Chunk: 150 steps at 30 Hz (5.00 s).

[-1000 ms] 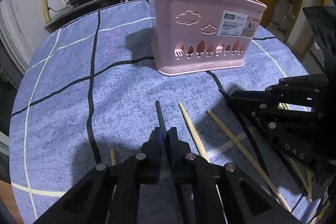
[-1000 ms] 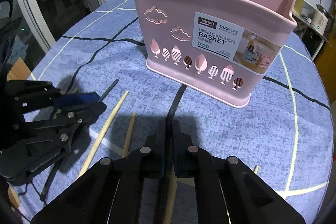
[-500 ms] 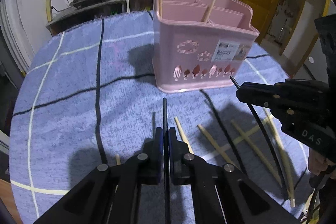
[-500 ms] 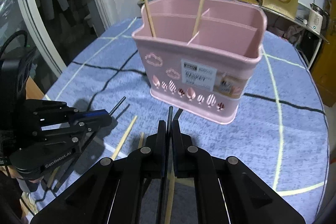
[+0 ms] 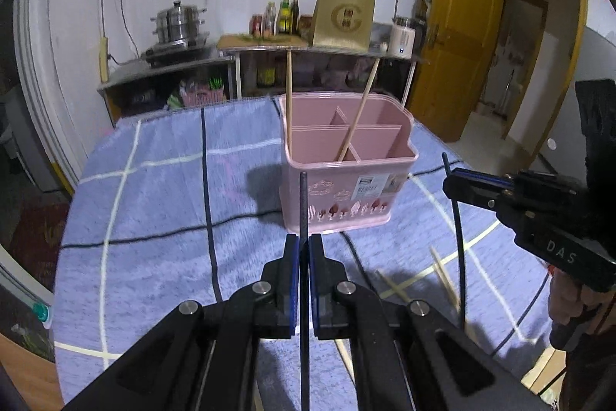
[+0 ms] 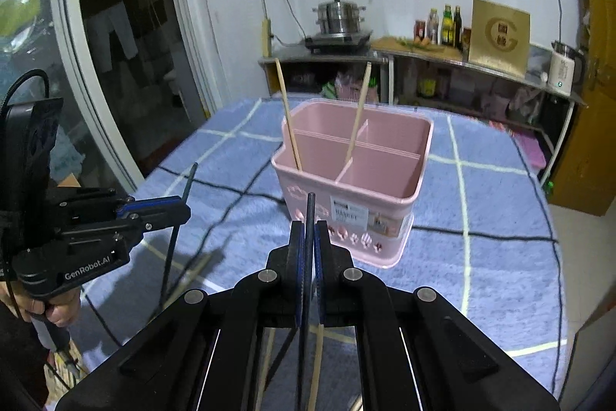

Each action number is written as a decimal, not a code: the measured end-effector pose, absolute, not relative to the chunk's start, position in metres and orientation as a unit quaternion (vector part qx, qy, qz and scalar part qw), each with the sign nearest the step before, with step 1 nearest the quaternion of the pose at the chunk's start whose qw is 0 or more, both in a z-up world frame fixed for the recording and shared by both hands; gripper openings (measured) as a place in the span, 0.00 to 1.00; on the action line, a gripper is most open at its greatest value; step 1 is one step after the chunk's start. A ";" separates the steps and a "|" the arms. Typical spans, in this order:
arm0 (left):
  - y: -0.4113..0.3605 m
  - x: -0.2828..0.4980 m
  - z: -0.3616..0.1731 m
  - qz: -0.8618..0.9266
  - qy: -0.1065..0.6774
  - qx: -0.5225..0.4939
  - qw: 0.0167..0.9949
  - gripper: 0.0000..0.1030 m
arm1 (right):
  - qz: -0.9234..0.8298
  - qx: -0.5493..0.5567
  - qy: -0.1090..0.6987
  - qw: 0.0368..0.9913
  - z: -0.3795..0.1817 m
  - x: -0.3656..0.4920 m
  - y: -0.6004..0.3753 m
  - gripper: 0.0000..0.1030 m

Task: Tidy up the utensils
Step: 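Grasp a black chopstick with the left tool while the right tool grasps another black one, then carry both black chopsticks up over the pink basket and lower them, then lower both black chopsticks into the basket compartments and open both tools, then move both open tools back down to the wooden chopsticks on the cloth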

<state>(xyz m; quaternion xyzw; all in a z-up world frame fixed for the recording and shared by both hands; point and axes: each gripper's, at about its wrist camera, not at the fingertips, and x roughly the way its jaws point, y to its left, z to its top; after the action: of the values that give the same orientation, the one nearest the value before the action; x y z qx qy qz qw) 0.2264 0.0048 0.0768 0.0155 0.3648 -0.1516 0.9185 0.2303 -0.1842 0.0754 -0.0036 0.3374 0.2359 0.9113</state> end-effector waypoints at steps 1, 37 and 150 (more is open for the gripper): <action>0.006 0.222 0.084 -0.153 0.358 0.015 0.921 0.04 | 0.236 -0.003 0.331 0.913 0.080 0.227 -0.183 0.04; -0.009 0.188 0.150 -0.174 0.303 0.018 0.937 0.04 | 0.234 -0.007 0.259 0.937 0.130 0.196 -0.196 0.04; -0.007 0.185 0.018 -0.163 0.380 -0.028 0.910 0.23 | 0.205 0.043 0.377 0.902 0.003 0.188 -0.242 0.24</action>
<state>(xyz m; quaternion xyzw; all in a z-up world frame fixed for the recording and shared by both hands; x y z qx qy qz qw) 0.1849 -0.0069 0.0177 -0.0276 0.3797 -0.1629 0.9102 0.1878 -0.2418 0.0025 0.0435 0.3767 0.2049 0.9024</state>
